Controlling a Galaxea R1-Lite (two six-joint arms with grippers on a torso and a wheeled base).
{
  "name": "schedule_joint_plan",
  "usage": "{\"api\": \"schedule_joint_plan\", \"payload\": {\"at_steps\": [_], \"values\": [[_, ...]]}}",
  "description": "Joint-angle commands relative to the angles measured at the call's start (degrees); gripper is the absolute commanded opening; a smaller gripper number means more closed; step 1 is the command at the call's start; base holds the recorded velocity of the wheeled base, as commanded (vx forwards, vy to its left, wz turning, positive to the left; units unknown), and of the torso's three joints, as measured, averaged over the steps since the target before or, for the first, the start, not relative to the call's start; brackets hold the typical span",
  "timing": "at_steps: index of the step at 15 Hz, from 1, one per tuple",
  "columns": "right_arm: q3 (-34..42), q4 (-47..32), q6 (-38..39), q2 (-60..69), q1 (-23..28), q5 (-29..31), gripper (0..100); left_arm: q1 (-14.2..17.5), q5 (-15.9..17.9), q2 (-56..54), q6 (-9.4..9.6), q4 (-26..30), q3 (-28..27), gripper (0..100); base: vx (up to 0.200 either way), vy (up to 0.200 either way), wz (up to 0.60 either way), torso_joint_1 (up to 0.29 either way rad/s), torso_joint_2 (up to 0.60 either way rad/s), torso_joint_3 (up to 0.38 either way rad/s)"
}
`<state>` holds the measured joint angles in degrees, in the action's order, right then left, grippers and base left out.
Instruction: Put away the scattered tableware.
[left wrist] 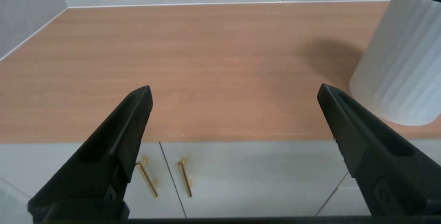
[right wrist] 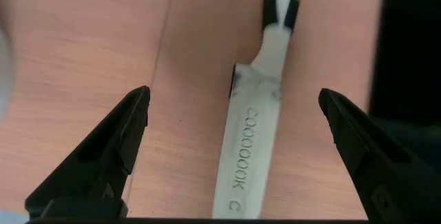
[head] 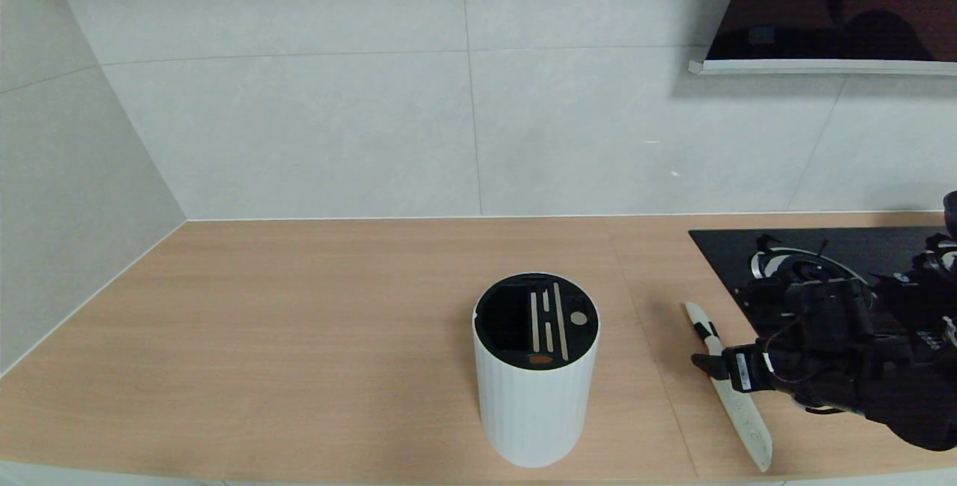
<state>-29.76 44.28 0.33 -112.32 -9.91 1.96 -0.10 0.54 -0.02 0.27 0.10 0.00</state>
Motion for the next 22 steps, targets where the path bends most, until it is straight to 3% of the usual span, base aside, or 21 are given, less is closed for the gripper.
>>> {"api": "schedule_joint_plan", "payload": {"at_steps": [1,5,22], "values": [[-0.3,2.48,0.29,-4.13,0.07,1.64,100,0.01,-0.01,0.02,0.0,-0.01,0.0,100,0.0,0.0,0.0,0.0,0.0,0.0],[-1.62,8.99,3.1,-8.96,0.42,5.24,100,0.01,-0.01,0.02,0.0,-0.01,0.0,100,0.0,0.0,0.0,0.0,0.0,0.0],[-2.67,8.99,3.45,-13.71,0.33,7.35,100,0.01,-0.01,0.02,0.0,-0.01,0.0,100,0.0,0.0,0.0,0.0,0.0,0.0]]}}
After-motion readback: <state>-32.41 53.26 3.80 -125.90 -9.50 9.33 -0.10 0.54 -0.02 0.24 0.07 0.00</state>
